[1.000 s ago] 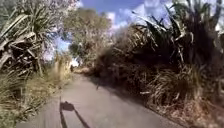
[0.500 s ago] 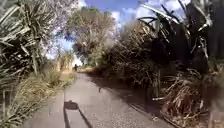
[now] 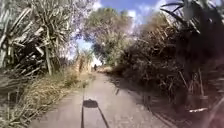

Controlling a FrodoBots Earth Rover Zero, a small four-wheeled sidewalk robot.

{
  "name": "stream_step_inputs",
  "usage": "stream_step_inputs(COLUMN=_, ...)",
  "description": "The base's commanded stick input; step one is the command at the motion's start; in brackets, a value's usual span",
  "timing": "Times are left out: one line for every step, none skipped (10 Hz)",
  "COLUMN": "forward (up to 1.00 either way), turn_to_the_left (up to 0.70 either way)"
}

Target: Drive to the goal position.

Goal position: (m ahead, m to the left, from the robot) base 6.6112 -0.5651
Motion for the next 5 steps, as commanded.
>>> stream_step_inputs(forward=0.7, turn_to_the_left=0.23)
stream_step_inputs(forward=0.7, turn_to_the_left=0.0)
stream_step_inputs(forward=0.7, turn_to_the_left=0.0)
stream_step_inputs(forward=0.7, turn_to_the_left=0.0)
stream_step_inputs(forward=0.7, turn_to_the_left=-0.06)
